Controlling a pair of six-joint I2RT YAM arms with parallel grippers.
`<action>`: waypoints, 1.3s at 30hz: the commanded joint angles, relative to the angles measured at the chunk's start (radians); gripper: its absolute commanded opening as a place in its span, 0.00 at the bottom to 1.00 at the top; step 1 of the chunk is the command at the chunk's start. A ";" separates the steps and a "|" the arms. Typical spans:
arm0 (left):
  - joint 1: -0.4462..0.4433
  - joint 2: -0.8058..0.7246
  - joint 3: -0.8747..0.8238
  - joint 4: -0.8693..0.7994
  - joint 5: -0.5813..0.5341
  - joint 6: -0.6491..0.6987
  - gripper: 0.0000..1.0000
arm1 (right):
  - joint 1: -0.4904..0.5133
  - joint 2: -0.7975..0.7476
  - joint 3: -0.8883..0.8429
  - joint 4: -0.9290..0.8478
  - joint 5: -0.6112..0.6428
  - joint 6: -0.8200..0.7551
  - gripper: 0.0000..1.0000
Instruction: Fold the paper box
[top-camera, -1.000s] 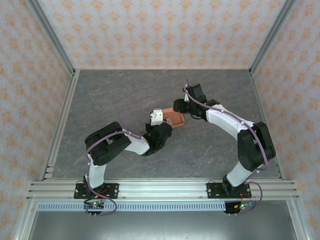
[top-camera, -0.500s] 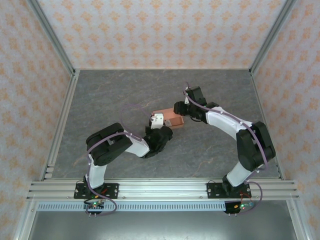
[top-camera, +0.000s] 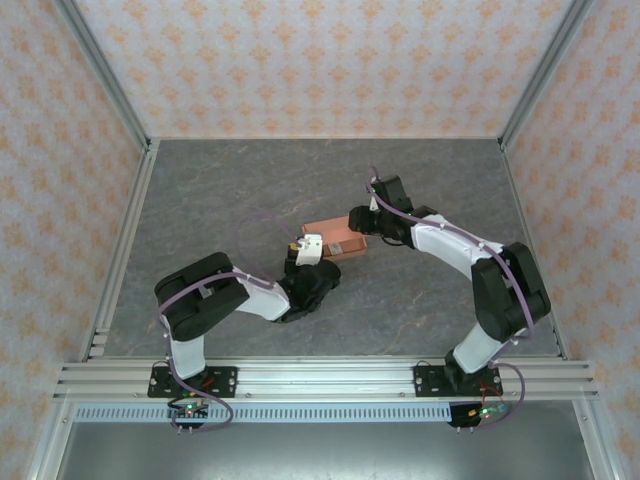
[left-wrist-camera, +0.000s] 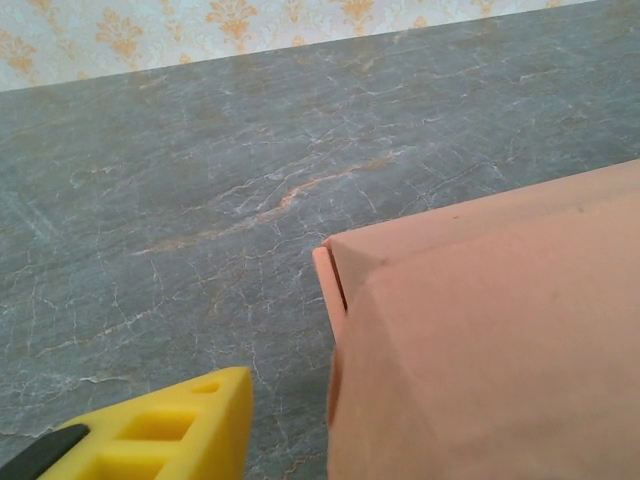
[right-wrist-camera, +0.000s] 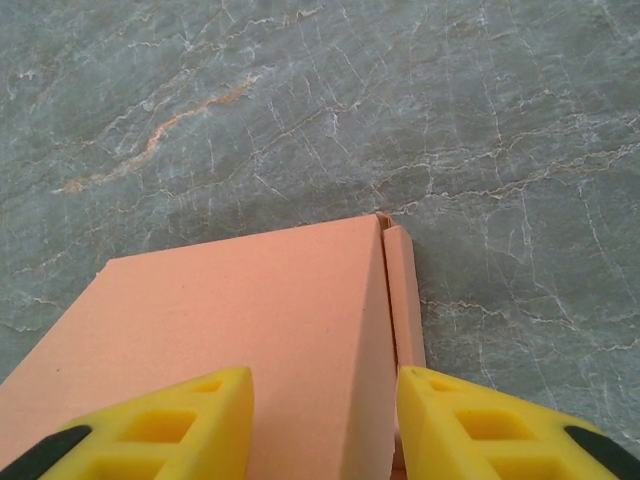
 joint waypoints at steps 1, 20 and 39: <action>-0.010 -0.054 -0.025 -0.056 -0.002 -0.038 0.43 | 0.002 0.020 -0.016 0.007 0.029 0.000 0.42; -0.010 -0.653 -0.081 -0.673 0.486 -0.032 0.50 | 0.008 0.009 -0.004 -0.018 0.062 -0.037 0.41; 0.324 -0.237 0.261 -0.715 0.925 -0.106 0.53 | 0.033 0.052 -0.044 -0.012 0.101 -0.079 0.42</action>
